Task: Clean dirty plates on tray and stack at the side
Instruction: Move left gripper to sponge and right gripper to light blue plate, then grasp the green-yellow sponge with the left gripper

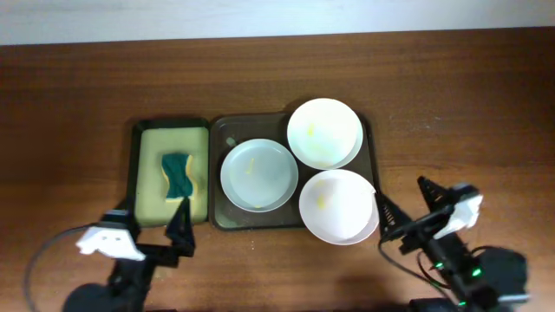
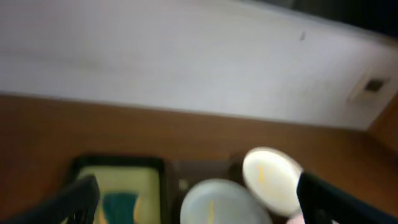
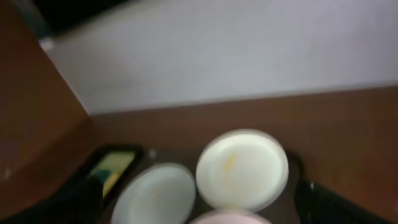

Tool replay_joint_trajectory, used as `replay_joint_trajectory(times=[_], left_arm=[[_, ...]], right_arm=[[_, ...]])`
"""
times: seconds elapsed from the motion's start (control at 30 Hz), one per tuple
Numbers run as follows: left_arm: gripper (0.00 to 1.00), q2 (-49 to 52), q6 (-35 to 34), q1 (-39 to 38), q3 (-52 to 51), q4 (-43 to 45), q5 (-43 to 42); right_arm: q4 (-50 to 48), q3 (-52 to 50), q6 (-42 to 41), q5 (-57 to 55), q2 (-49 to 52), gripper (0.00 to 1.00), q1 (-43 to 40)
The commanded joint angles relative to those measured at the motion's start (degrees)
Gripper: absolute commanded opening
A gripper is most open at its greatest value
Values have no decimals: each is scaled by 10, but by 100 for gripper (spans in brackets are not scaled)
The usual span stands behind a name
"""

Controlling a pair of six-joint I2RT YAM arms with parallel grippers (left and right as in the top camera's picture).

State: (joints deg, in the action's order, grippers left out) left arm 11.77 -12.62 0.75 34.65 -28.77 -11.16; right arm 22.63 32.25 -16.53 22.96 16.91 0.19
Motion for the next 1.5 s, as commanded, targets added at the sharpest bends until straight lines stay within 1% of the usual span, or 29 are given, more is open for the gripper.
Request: replay_joint_trajectory(times=[0.0, 0.03, 0.13, 0.23, 0.27, 0.3, 0.33, 0.37, 0.4, 0.43, 0.47, 0.5, 0.53, 0.57, 0.6, 0.63, 0.67, 0.83, 0.87, 0.9, 0.97, 1.07, 1.13, 1.17, 1.2, 1.23, 1.3, 1.33, 1.47], left_arm=[[99, 142, 71, -2, 209, -112, 40], [99, 201, 81, -2, 280, -176, 55], [99, 403, 84, -2, 469, -377, 66], [99, 523, 84, -2, 534, -475, 47], [99, 573, 84, -2, 536, -514, 46], [72, 611, 84, -2, 536, -530, 46], [41, 636, 84, -2, 536, -533, 45], [0, 663, 84, -2, 536, -532, 45], [0, 696, 84, -2, 536, -527, 45], [0, 717, 84, -2, 536, -527, 46], [0, 726, 84, -2, 536, -527, 45], [0, 741, 84, -2, 536, -527, 45], [8, 746, 83, -2, 536, -524, 46], [33, 754, 81, -2, 536, -515, 46], [44, 758, 70, -2, 536, -503, 46], [64, 759, 57, -2, 536, -491, 46], [67, 759, 53, -2, 536, -486, 46], [71, 759, 45, -2, 536, -467, 61], [73, 759, 45, -2, 536, -466, 70], [79, 759, 44, -2, 536, -464, 74], [82, 759, 30, -2, 536, -464, 82], [82, 759, 30, -2, 535, -473, 82], [77, 759, 30, -2, 535, -473, 82], [74, 759, 30, -2, 535, -469, 83], [70, 759, 30, -2, 535, -465, 92], [70, 759, 30, -2, 535, -462, 95], [69, 759, 30, -2, 535, -463, 95], [69, 759, 30, -2, 535, -469, 95], [69, 759, 30, -2, 535, -474, 95]], right_arm=[[118, 180, -5, -11, 163, 98, -2], [215, 284, -4, -10, 259, 98, -2], [422, 505, 1, -1, 473, 98, -2], [479, 577, 1, 51, 591, 99, -2], [485, 578, 1, 94, 624, 87, -2], [500, 578, 2, 111, 653, 66, 3], [512, 577, 10, 107, 674, 50, 13], [516, 574, 27, 105, 691, 35, 30], [518, 566, 28, 75, 710, 34, 63], [518, 565, 27, 37, 726, 39, 94], [518, 565, 26, 13, 735, 45, 112], [517, 565, 25, -13, 752, 61, 143], [516, 565, 25, -18, 761, 69, 159], [513, 565, 10, -29, 781, 73, 188], [509, 565, -8, -47, 799, 73, 208], [502, 565, -28, -67, 820, 73, 223], [495, 565, -38, -73, 834, 73, 231], [450, 565, -53, -71, 888, 70, 224], [448, 565, -54, -70, 889, 70, 216], [446, 565, -54, -70, 889, 70, 209], [434, 565, -54, -69, 889, 70, 179], [429, 565, -54, -70, 889, 66, 150], [424, 565, -52, -72, 889, 60, 161], [424, 565, -52, -72, 893, 54, 173], [415, 562, -52, -72, 899, 42, 194], [407, 560, -52, -73, 904, 38, 208], [386, 557, -84, -132, 924, 38, 246], [377, 557, -116, -167, 939, 41, 264], [345, 557, -160, -168, 982, 42, 287]])
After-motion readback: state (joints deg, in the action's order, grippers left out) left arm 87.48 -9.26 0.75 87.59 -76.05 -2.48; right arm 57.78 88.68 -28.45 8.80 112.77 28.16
